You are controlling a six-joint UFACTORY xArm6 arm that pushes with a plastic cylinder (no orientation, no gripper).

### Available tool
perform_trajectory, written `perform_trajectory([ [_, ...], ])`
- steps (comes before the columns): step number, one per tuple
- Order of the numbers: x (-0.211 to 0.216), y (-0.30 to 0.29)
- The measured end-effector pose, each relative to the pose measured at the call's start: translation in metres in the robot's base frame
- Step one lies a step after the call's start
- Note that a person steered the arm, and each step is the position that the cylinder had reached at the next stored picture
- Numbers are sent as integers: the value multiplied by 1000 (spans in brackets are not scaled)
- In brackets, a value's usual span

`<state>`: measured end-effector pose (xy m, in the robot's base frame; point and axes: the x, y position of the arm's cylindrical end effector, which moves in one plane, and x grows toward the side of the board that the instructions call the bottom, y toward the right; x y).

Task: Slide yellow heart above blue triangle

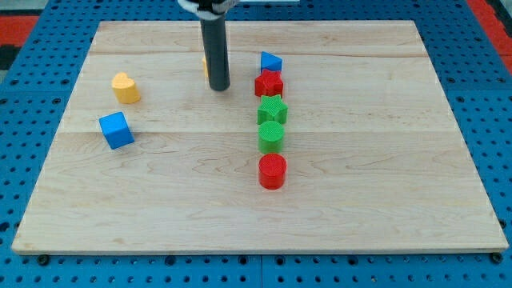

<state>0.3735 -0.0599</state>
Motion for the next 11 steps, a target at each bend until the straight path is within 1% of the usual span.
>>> perform_trajectory([
  [1,35,-39],
  [2,48,-110],
  [3,24,-161],
  [4,5,-169],
  [5,2,-147],
  [6,-42,-150],
  [7,-46,-130],
  [8,-19,-122],
  [9,-12,-105],
  [11,-64,-98],
])
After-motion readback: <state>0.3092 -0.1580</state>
